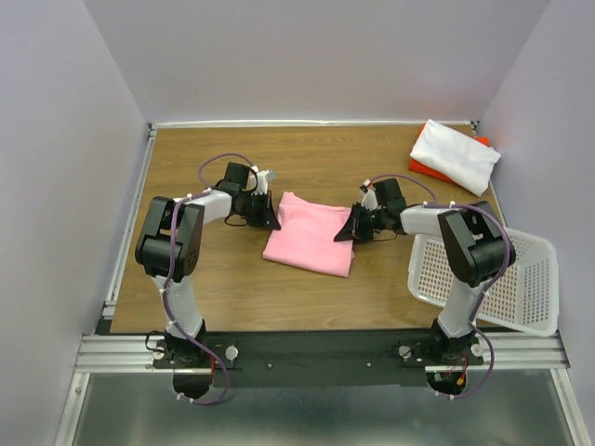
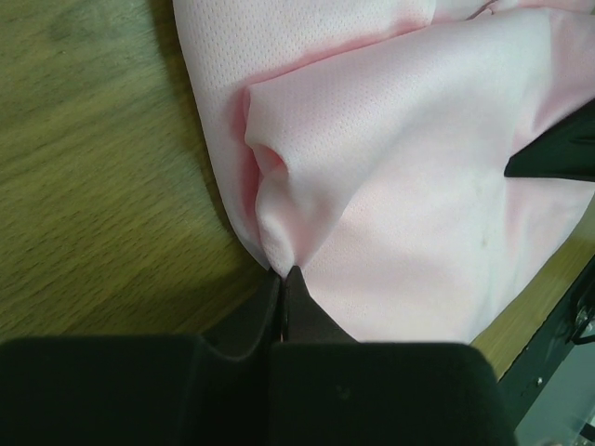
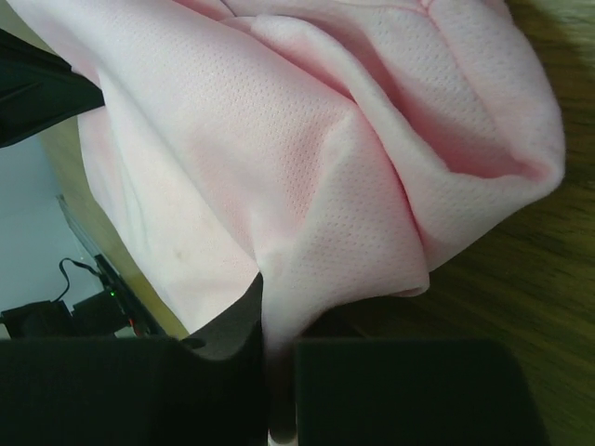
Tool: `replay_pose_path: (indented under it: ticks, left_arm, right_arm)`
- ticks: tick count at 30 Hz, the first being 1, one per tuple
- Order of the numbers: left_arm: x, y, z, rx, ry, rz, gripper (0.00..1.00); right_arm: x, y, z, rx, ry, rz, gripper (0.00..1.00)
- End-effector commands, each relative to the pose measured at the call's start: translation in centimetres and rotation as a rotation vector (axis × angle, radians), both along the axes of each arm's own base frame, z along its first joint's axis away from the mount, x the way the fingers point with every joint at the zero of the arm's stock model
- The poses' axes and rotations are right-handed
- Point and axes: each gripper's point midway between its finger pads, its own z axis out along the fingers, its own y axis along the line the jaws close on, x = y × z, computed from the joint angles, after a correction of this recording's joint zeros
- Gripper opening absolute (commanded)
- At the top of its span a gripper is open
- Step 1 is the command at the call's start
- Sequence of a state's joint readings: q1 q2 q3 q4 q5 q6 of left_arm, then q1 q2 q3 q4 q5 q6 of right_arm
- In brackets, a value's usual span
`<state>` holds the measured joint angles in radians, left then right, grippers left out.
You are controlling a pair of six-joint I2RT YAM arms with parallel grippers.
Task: Fold and stack the t-shirts
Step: Neatly place the folded tshirt to the corner
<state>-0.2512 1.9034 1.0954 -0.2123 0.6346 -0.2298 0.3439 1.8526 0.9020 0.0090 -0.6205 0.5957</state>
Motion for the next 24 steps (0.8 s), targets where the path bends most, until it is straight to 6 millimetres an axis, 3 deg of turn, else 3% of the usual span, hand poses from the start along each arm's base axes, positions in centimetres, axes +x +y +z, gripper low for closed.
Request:
replay_pose_path:
  ticks: [1, 3, 6, 9, 17, 20, 24]
  left_arm:
    - [-2.0, 0.8, -2.5, 0.076, 0.088, 0.005, 0.01]
    - [-1.3, 1.0, -1.9, 0.091, 0.063, 0.029, 0.07]
    - [-0.1, 1.3, -0.4, 0.106, 0.005, 0.062, 0.21]
    - [0.9, 1.6, 1.0, 0.117, -0.042, 0.09, 0.27]
    - [2.4, 3.0, 3.9, 0.121, -0.112, 0.154, 0.29]
    - [3.1, 4.3, 5.3, 0.14, -0.153, 0.197, 0.29]
    - [4.2, 6.0, 7.9, 0.133, -0.226, 0.255, 0.29]
  right_arm:
    - [-2.0, -1.8, -3.4, -0.128, 0.083, -0.009, 0.06]
    - [-1.5, -2.2, -3.0, -0.154, 0.06, -0.024, 0.01]
    - [-0.4, -2.7, -2.1, -0.197, 0.023, -0.047, 0.0]
    - [0.7, -3.4, -1.3, -0.247, -0.012, -0.061, 0.0]
    - [3.7, -6.3, 1.7, -0.467, -0.101, -0.056, 0.0]
    - [4.3, -7.0, 2.2, -0.528, -0.105, -0.045, 0.0]
    - [7.2, -7.7, 3.6, -0.608, -0.157, -0.038, 0.0]
